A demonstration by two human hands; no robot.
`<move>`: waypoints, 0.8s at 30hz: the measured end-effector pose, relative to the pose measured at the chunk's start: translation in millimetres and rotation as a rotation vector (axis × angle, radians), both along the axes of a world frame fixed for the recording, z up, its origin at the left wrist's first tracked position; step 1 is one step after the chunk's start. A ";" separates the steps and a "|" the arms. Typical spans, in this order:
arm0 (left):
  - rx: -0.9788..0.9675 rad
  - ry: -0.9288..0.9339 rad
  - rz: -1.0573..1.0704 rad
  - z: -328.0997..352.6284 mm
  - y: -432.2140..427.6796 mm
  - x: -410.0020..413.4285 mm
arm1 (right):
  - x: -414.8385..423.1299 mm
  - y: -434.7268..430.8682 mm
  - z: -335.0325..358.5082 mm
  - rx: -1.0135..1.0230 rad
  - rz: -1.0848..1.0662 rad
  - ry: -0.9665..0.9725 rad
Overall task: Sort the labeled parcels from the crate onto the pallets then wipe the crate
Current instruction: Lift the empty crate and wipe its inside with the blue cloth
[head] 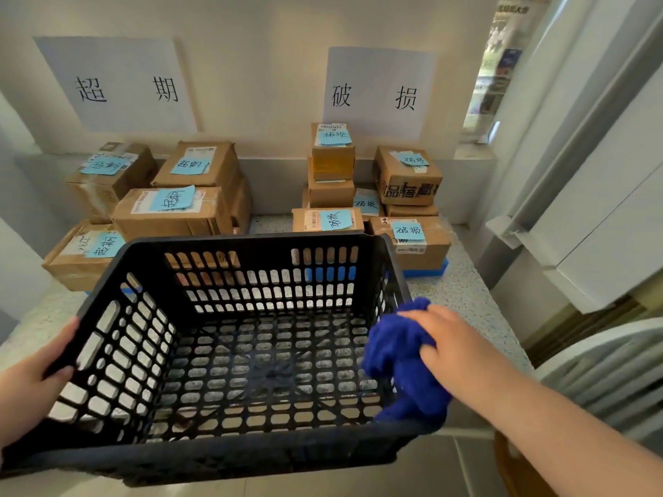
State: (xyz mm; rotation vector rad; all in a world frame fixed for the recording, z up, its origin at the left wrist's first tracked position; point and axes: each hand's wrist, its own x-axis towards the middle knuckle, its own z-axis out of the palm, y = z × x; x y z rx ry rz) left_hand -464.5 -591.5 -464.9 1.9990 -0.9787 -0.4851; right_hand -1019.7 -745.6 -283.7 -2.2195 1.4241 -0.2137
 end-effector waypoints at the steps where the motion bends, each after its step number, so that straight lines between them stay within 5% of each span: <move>1: 0.009 0.026 -0.034 13.6 0.9 -4.5 | 10.5 -14.3 -1.1 -0.025 -0.025 0.023; 8: 0.030 0.180 0.045 76.5 9.9 -29.5 | 56.3 -66.0 10.2 0.036 -0.218 0.055; 18: 0.113 0.318 -0.096 89.2 10.6 -29.9 | 14.4 110.6 16.6 0.097 -0.480 -0.581; 24: 0.155 0.364 -0.092 111.4 18.3 -46.2 | 66.3 181.8 -24.2 -0.284 -0.166 -0.148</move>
